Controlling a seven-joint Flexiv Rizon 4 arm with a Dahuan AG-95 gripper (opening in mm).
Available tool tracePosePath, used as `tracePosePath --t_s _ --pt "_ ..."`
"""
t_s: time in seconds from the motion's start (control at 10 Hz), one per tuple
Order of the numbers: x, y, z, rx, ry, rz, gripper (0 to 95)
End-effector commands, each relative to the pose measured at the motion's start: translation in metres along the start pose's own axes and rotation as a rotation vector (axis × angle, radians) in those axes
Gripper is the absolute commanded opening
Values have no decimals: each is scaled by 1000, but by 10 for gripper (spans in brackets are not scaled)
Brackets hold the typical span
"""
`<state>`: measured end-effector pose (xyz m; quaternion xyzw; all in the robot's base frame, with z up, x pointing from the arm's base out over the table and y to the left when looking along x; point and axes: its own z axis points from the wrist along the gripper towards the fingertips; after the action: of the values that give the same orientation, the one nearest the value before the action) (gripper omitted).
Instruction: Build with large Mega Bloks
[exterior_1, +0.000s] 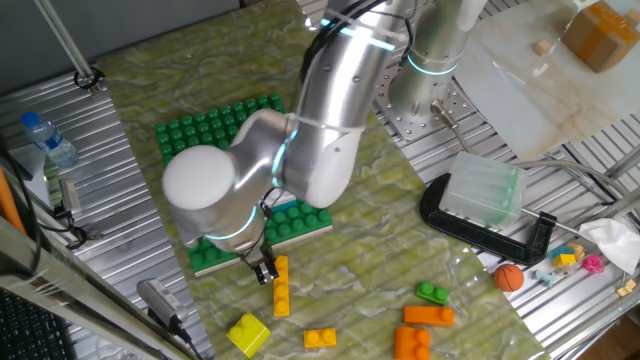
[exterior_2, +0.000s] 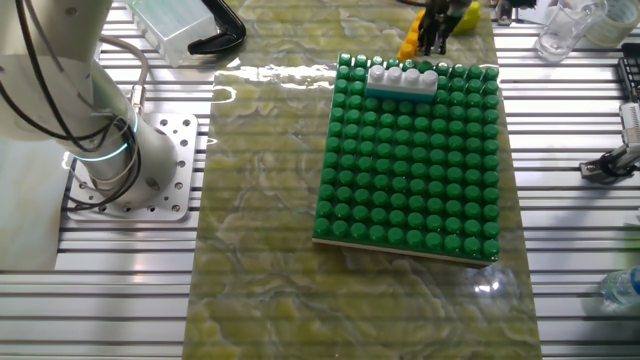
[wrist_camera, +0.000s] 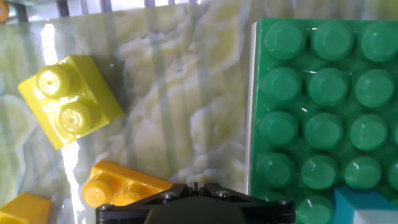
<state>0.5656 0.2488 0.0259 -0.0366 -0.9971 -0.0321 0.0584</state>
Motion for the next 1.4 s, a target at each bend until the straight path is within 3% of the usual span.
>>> tracePosePath --t_s 0.1,0.3,0.5,0.8,1.0,1.2,1.4 --pt "-2 0 1 -3 -32 -30 0" --pt "-2 0 1 2 -37 -34 0" --pt "9 8 4 4 -25 -39 0" --pt "45 26 4 -1 11 -28 0" --pt "56 35 5 -11 15 -13 0" --pt "67 44 16 -13 14 14 0" --pt "72 46 10 -43 34 23 0"
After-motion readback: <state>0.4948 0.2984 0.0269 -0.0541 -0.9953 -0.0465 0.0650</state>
